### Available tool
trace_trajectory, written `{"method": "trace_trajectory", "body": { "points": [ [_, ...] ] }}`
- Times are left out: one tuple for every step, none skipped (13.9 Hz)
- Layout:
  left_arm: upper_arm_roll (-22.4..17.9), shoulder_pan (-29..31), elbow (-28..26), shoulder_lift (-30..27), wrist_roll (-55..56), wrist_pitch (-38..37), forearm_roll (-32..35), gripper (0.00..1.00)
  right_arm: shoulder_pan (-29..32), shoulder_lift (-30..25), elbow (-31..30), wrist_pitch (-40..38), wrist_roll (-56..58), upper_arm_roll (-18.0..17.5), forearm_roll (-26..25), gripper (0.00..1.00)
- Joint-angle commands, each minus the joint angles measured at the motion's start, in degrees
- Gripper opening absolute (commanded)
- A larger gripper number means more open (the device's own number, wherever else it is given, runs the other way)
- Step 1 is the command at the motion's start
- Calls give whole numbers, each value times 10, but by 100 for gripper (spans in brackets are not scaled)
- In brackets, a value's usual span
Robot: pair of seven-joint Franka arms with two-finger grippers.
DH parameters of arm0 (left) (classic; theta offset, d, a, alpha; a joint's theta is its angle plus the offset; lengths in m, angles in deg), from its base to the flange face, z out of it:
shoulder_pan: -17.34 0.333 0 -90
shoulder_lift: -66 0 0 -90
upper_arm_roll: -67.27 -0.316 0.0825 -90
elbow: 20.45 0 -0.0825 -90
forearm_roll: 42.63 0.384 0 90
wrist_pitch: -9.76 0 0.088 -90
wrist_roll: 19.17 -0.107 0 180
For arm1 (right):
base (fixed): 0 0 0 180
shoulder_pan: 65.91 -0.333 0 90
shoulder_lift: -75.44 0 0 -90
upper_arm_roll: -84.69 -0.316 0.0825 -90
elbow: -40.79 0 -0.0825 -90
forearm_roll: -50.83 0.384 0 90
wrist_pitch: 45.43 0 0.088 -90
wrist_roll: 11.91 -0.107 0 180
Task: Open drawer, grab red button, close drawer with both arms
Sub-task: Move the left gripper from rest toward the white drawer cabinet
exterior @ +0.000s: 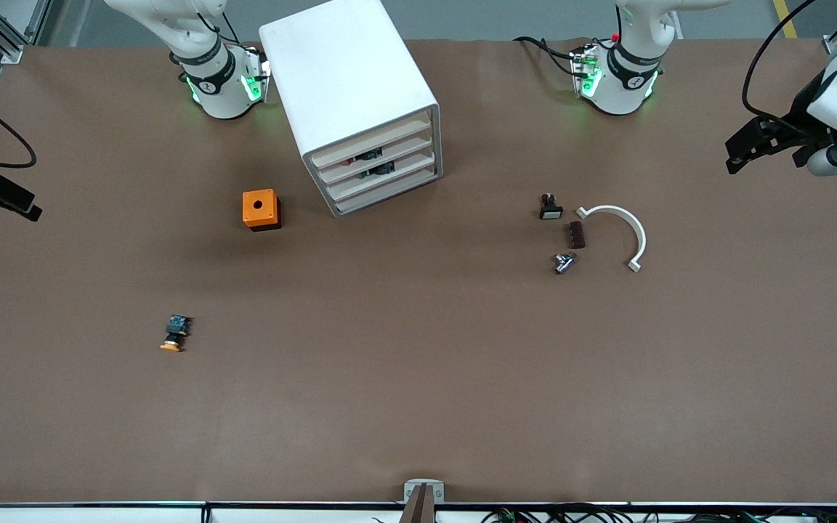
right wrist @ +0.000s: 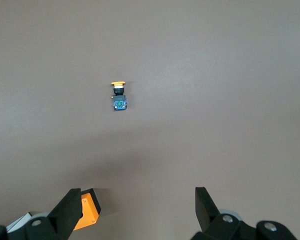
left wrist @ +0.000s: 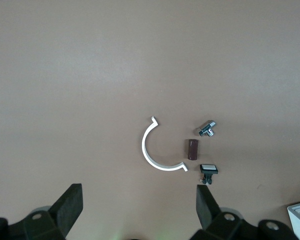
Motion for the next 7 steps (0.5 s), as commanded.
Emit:
{"method": "trace_trajectory", "body": {
  "points": [
    [2,2,7,2,-8,-9,1,100,11,-8,-8,5,6,-9,-8,100],
    [2,2,10,3,-4,-9,1,100,11,-8,-8,5,6,-9,-8,100],
    [2,1,12,5,2,-9,1,100,11,-8,-8,4,6,-9,-8,100],
    [2,1,15,17,-4,-8,1,100,11,-8,-8,4,6,-9,-8,100],
    [2,1,26,37,-4,-6,0,100,11,-8,-9,4,6,-9,-8,100],
    [3,3,44,60,-8,-6,0,100,10,-8,-8,4,6,-9,-8,100],
    [3,1,67,89,-8,-6,2,100,10,-8,-8,4,6,-9,-8,100]
  ]
}}
